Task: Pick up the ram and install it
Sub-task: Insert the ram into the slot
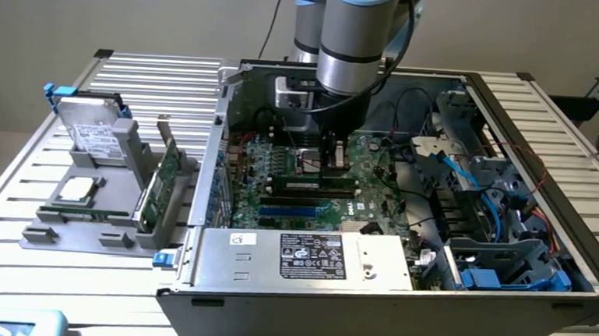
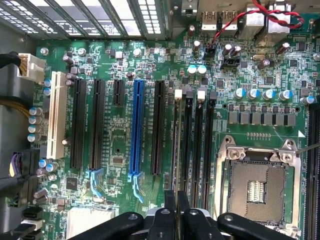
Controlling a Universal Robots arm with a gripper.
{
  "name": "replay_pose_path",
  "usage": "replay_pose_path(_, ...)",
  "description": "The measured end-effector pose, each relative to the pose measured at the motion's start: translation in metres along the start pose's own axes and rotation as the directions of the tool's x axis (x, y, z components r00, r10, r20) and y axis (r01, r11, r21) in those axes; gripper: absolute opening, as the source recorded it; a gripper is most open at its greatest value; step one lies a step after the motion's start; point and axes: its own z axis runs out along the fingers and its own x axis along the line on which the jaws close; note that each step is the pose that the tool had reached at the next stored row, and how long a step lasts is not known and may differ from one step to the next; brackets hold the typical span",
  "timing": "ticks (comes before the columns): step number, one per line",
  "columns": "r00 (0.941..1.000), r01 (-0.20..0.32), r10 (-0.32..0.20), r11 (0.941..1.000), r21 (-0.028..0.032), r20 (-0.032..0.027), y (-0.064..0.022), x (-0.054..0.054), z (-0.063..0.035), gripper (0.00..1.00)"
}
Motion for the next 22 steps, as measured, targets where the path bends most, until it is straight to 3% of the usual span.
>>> replay_pose_path(16,1.0000,-0.001,0.001,1.0000,0.0066,-0.0002,0.0010,-0.0004,0.0039,0.15)
replay_pose_path(17,1.0000,-0.001,0.001,1.0000,0.0068,0.0000,0.0010,-0.0004,0.0037,0.22)
replay_pose_path(22,1.0000,-0.001,0.001,1.0000,0.0069,0.0000,0.0011,0.0002,-0.0024,0.22)
